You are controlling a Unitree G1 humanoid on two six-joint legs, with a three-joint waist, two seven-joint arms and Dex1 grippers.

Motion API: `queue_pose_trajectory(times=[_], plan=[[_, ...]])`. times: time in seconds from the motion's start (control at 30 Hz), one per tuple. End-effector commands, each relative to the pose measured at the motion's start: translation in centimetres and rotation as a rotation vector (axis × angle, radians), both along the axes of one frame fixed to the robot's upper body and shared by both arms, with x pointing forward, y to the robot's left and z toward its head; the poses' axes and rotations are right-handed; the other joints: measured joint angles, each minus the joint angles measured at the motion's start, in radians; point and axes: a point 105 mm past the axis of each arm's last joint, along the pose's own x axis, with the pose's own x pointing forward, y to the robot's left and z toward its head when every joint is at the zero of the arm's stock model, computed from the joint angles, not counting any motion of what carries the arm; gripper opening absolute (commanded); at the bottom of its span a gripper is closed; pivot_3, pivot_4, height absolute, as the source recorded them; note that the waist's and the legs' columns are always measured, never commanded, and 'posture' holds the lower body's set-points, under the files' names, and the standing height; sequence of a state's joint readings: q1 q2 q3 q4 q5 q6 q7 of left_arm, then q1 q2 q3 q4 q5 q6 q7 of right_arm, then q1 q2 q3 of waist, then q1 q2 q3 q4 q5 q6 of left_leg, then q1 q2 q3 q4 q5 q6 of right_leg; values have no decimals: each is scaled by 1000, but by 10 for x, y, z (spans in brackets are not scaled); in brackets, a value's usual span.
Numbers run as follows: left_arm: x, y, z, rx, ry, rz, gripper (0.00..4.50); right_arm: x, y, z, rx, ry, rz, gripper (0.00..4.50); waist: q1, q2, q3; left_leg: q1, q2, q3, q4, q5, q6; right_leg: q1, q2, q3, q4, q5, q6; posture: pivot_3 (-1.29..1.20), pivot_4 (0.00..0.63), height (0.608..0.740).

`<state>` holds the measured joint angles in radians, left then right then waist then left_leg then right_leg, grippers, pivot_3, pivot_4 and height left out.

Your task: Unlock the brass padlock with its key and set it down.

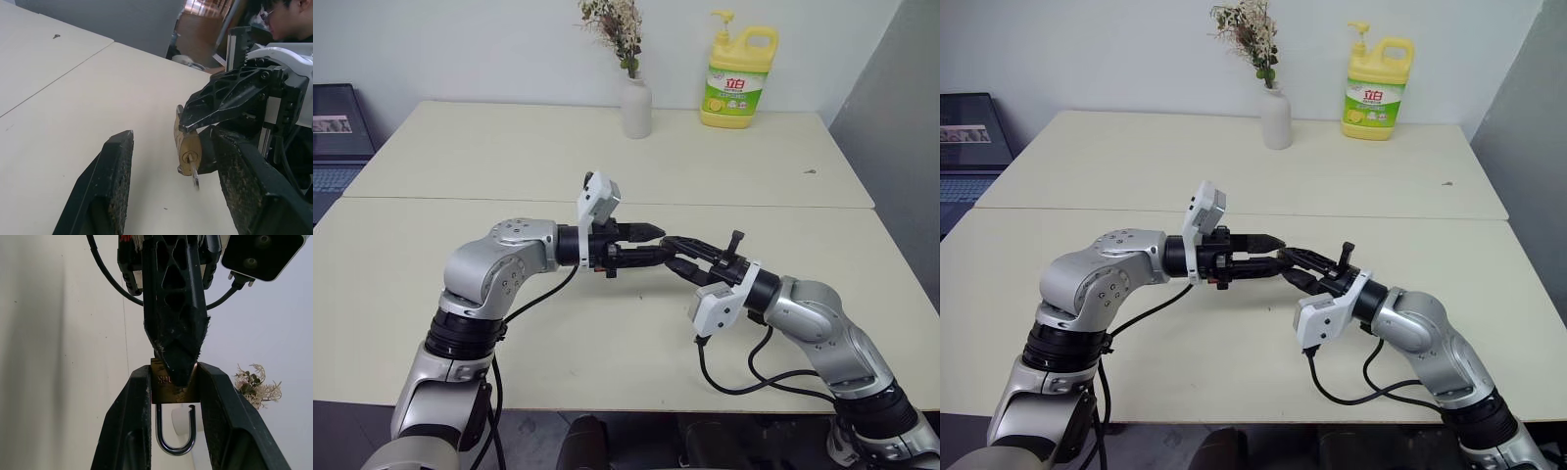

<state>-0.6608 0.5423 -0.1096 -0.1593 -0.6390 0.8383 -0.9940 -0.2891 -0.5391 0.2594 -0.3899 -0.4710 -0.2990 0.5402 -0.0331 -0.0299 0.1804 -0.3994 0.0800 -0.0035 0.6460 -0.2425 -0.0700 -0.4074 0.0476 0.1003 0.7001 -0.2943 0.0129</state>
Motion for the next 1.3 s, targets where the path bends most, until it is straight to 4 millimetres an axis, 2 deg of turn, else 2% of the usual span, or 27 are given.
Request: queue_pose_trajectory(times=[0.03,0.2,0.23,0.5,0.57,0.7,0.8,0.93,1.03,1.1,1.27,1.3], plan=[[-4,-3,8,-11,-43,-30,1745,-6,5,12,22,-54,33,938,0,0,0,0,0,0,0,0,0,0,0,0,0,0,0,0,150,740],[-4,-4,7,-10,-40,-36,270,-7,5,12,22,-59,37,938,0,0,0,0,0,0,0,0,0,0,0,0,0,0,0,0,150,740],[-4,-4,6,-10,-39,-36,170,-7,5,12,23,-61,37,938,0,0,0,0,0,0,0,0,0,0,0,0,0,0,0,0,150,740],[-5,-3,5,-12,-38,-44,171,-6,4,10,62,9,31,938,0,0,0,0,0,0,0,0,0,0,0,0,0,0,0,0,150,740],[-5,-3,4,-11,-40,-45,171,-4,0,9,73,34,13,1708,0,0,0,0,0,0,0,0,0,0,0,0,0,0,0,0,150,740],[-3,-1,4,-16,-49,-36,171,-1,-21,0,39,113,-52,3016,2,0,0,0,0,0,0,0,0,0,0,0,0,0,0,0,150,740],[0,1,4,-18,-55,-27,171,-2,-39,7,78,150,-93,3052,2,0,0,0,0,0,0,0,0,0,0,0,0,0,0,0,150,740],[1,2,4,-20,-57,-31,171,-8,-51,11,97,187,-94,3052,1,0,0,0,0,0,0,0,0,0,0,0,0,0,0,0,150,740],[-1,2,6,-26,-47,-58,171,-25,-46,12,111,243,12,2454,1,0,0,0,0,0,0,0,0,0,0,0,0,0,0,0,150,740],[-3,2,7,-24,-50,-85,171,-32,-41,16,128,256,66,1775,0,0,0,0,0,0,0,0,0,0,0,0,0,0,0,0,150,740],[-10,1,11,-30,-43,-147,171,-34,-28,28,150,281,159,31,-2,0,0,1,0,0,0,0,0,1,0,0,0,-2,5,0,150,740],[-12,1,12,-31,-42,-156,171,-34,-26,29,153,291,169,0,-1,0,0,1,0,0,0,0,0,1,0,0,0,-2,5,0,150,740]])
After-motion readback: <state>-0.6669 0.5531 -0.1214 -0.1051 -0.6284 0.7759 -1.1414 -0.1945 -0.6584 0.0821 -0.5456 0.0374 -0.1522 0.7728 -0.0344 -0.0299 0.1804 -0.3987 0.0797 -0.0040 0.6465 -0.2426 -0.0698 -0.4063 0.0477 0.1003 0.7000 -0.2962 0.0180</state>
